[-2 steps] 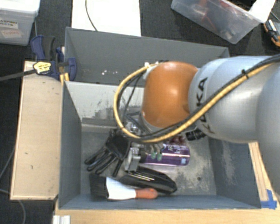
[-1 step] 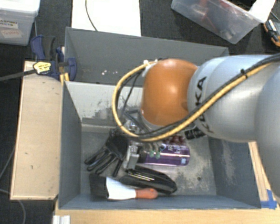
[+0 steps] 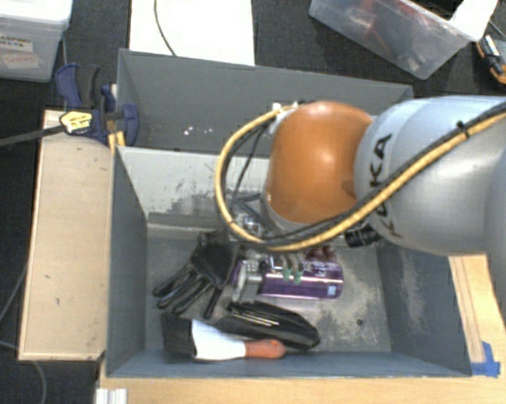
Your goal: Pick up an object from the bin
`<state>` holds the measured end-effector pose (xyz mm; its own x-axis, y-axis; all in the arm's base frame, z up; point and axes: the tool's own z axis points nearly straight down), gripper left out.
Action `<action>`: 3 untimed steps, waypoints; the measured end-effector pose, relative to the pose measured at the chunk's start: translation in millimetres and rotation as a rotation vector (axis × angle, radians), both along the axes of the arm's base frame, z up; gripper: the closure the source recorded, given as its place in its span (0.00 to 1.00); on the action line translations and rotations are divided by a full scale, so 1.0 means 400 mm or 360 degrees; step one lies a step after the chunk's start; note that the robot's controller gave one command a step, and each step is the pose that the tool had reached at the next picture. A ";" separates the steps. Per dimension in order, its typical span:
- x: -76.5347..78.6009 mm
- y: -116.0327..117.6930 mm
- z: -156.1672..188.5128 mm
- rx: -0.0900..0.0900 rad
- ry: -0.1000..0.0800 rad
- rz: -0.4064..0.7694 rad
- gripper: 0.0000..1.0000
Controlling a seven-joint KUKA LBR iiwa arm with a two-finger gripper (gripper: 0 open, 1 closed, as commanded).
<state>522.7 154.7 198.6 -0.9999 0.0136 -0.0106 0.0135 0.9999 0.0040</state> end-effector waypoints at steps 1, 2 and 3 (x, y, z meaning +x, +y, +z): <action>0.037 0.039 -0.140 0.0002 0.0008 -0.0104 0.00; 0.035 0.039 -0.136 0.0002 0.0006 -0.0127 0.00; 0.047 0.059 -0.160 0.0009 -0.0009 -0.0252 0.00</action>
Offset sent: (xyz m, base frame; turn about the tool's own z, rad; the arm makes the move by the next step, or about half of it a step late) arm -0.0096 0.0260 -0.0432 0.2800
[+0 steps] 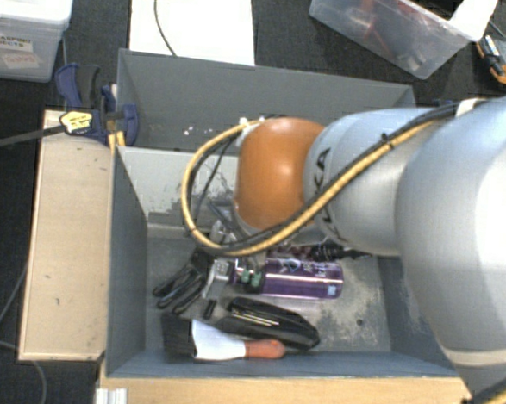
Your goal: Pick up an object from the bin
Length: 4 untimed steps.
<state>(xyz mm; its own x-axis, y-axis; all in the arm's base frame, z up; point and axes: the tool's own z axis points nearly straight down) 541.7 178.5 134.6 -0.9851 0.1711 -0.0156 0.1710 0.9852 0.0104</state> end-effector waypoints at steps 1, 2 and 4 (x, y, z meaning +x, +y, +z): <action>0.031 -0.041 0.168 0.0002 -0.0001 -0.0091 1.00; 0.031 -0.041 0.168 0.0001 0.0000 -0.0088 1.00; 0.044 -0.064 -0.063 -0.0001 -0.0017 0.0153 0.00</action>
Offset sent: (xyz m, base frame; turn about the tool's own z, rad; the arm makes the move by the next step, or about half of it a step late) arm 0.0000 0.0000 0.0000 0.0000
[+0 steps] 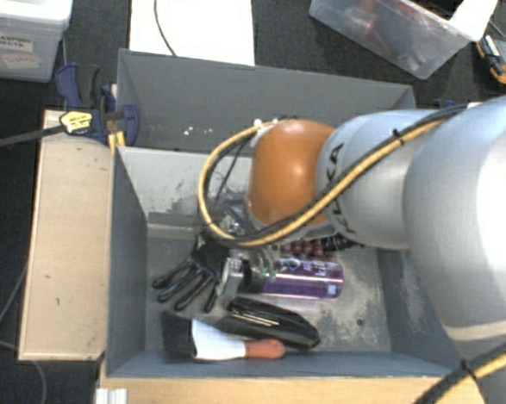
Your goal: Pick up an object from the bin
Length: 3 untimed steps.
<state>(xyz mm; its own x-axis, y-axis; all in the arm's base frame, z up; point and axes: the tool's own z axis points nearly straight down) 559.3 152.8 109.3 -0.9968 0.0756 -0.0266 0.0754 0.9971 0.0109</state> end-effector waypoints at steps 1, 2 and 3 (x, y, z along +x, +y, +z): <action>0.000 0.002 0.000 0.0001 -0.0001 0.0005 0.00; 0.011 -0.020 -0.067 0.0001 0.0004 -0.0041 0.00; 0.082 0.023 -0.067 0.0018 -0.0002 -0.0448 1.00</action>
Offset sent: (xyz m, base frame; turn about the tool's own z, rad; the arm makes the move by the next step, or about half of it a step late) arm 0.0042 -0.0075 -0.0263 0.0263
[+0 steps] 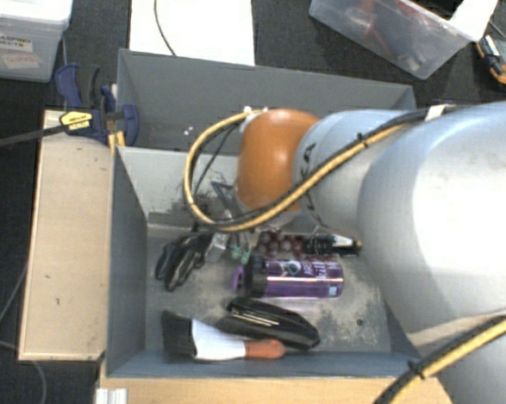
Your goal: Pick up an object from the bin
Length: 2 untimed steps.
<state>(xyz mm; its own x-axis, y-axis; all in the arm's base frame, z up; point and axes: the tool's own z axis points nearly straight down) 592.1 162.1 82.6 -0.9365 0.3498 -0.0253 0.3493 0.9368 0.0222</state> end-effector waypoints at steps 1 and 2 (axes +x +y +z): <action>0.000 0.000 0.000 0.0000 0.0000 0.0001 1.00; -0.027 0.005 0.293 0.0000 0.0005 -0.0053 1.00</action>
Offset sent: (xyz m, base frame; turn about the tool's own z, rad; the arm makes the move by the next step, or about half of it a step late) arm -0.0123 0.0031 0.1439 0.0417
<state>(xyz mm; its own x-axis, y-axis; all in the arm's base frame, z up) 581.5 164.2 199.7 -0.9245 0.3805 -0.0225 0.3801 0.9247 0.0213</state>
